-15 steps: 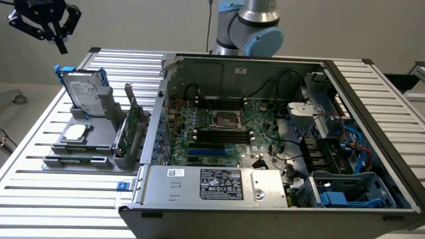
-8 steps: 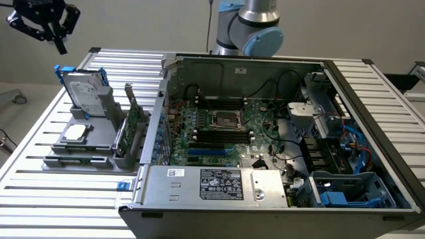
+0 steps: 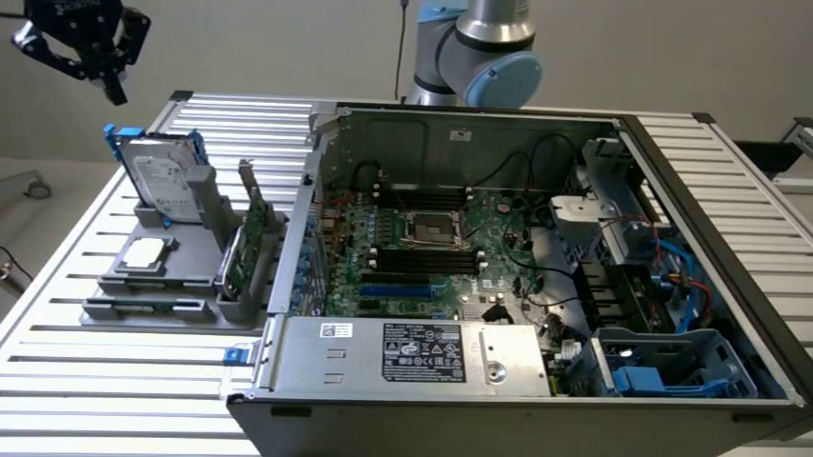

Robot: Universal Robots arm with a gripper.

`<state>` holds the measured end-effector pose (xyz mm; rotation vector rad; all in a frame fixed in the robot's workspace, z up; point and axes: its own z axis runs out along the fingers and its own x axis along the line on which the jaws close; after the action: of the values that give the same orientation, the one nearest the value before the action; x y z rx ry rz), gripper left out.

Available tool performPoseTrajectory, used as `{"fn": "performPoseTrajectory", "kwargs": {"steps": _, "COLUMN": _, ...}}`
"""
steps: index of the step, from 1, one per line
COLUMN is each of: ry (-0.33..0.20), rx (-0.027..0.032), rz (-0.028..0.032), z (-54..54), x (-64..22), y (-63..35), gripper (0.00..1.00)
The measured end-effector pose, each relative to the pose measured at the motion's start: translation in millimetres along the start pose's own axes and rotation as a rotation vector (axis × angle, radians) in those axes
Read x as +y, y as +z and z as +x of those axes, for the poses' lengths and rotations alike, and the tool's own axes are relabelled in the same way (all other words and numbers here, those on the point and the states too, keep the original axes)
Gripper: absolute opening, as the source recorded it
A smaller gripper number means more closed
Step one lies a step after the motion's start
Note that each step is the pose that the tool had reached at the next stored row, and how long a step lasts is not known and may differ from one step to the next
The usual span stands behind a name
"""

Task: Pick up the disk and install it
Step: 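Pick up the disk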

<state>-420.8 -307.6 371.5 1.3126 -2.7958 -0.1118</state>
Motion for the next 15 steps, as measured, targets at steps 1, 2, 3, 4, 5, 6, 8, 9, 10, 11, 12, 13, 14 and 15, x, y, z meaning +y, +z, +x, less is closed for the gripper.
{"fn": "performPoseTrajectory", "kwargs": {"steps": 1, "ry": -0.019, "rx": 0.0020, "rz": 0.0005, "z": 0.0, "x": 0.0, "y": 0.0, "gripper": 0.11}}
{"fn": "performPoseTrajectory", "kwargs": {"steps": 2, "ry": -0.037, "rx": 0.0039, "rz": 0.0011, "z": 0.0, "x": 0.0, "y": 0.0, "gripper": 0.11}}
{"fn": "performPoseTrajectory", "kwargs": {"steps": 3, "ry": -0.055, "rx": 0.0059, "rz": 0.0016, "z": 0.0, "x": 0.0, "y": 0.0, "gripper": 0.11}}
{"fn": "performPoseTrajectory", "kwargs": {"steps": 4, "ry": -0.074, "rx": 0.0079, "rz": 0.0022, "z": -0.1, "x": 0.1, "y": 0.0, "gripper": 0.11}}
{"fn": "performPoseTrajectory", "kwargs": {"steps": 5, "ry": -0.091, "rx": 0.0097, "rz": 0.0028, "z": -0.1, "x": 0.1, "y": 0.0, "gripper": 0.11}}
{"fn": "performPoseTrajectory", "kwargs": {"steps": 6, "ry": -0.109, "rx": 0.0116, "rz": 0.0034, "z": -0.1, "x": 0.1, "y": 0.0, "gripper": 0.11}}
{"fn": "performPoseTrajectory", "kwargs": {"steps": 8, "ry": -0.145, "rx": 0.0155, "rz": 0.0045, "z": -0.1, "x": 0.1, "y": 0.0, "gripper": 0.11}}
{"fn": "performPoseTrajectory", "kwargs": {"steps": 9, "ry": -0.163, "rx": 0.0175, "rz": 0.0050, "z": -0.1, "x": 0.1, "y": 0.0, "gripper": 0.11}}
{"fn": "performPoseTrajectory", "kwargs": {"steps": 10, "ry": -0.181, "rx": 0.0193, "rz": 0.0056, "z": -0.1, "x": 0.1, "y": 0.0, "gripper": 0.11}}
{"fn": "performPoseTrajectory", "kwargs": {"steps": 11, "ry": -0.199, "rx": 0.0211, "rz": 0.0061, "z": -0.1, "x": 0.1, "y": 0.0, "gripper": 0.11}}
{"fn": "performPoseTrajectory", "kwargs": {"steps": 12, "ry": -0.218, "rx": 0.0230, "rz": 0.0066, "z": -0.1, "x": 0.1, "y": 0.0, "gripper": 0.11}}
{"fn": "performPoseTrajectory", "kwargs": {"steps": 13, "ry": -0.236, "rx": 0.0248, "rz": 0.0070, "z": -0.1, "x": 0.1, "y": 0.0, "gripper": 0.11}}
{"fn": "performPoseTrajectory", "kwargs": {"steps": 14, "ry": -0.254, "rx": 0.0266, "rz": 0.0075, "z": -0.1, "x": 0.1, "y": 0.0, "gripper": 0.11}}
{"fn": "performPoseTrajectory", "kwargs": {"steps": 15, "ry": -0.271, "rx": 0.0282, "rz": 0.0080, "z": -0.1, "x": 0.1, "y": 0.0, "gripper": 0.11}}
